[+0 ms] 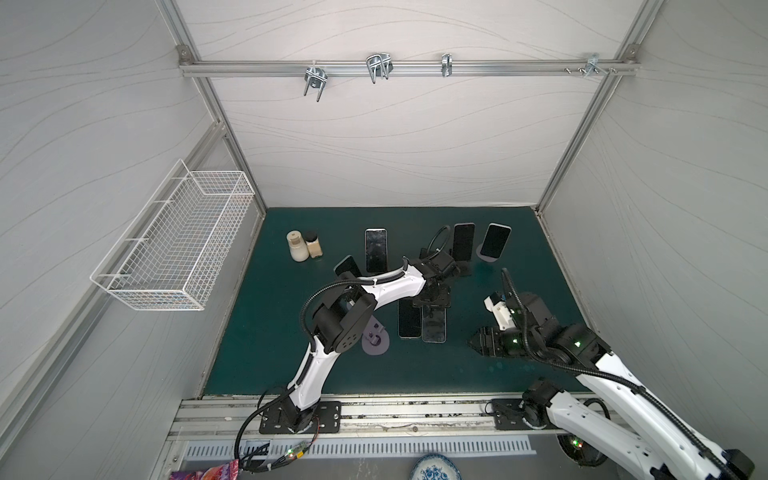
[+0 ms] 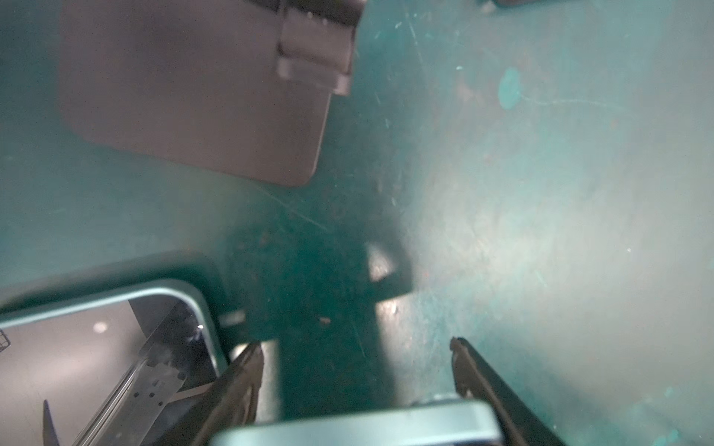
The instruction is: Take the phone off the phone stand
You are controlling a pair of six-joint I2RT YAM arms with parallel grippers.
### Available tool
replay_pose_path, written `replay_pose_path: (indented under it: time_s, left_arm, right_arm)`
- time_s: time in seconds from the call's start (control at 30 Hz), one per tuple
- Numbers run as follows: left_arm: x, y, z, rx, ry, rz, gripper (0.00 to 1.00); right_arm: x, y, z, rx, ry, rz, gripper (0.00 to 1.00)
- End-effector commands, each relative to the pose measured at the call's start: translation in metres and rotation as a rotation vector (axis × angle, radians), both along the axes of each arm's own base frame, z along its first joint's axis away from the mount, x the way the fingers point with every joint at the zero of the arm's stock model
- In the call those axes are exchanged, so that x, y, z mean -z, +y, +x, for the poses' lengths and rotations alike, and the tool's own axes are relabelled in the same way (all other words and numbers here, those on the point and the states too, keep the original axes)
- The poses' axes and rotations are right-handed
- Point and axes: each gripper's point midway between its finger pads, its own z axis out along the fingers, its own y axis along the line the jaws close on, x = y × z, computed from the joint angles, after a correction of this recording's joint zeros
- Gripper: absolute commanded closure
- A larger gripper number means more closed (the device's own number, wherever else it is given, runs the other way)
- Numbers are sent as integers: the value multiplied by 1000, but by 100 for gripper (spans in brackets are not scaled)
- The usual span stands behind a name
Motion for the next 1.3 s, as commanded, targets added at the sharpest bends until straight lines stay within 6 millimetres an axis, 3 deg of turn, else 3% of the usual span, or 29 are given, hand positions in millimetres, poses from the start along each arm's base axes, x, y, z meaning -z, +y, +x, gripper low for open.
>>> replay_pose_path:
  time_s: [0.0, 0.87, 1.27]
  left_arm:
    - [-1, -2, 17, -43, -42, 5, 58]
    - [6, -5, 33, -89, -64, 8, 56]
    - [11, 0, 33, -81, -55, 47, 44]
  right_arm:
    - [0, -1, 1, 10, -7, 5, 32]
    - [0, -1, 4, 17, -7, -7, 31]
    - [-2, -1, 7, 13, -19, -22, 31]
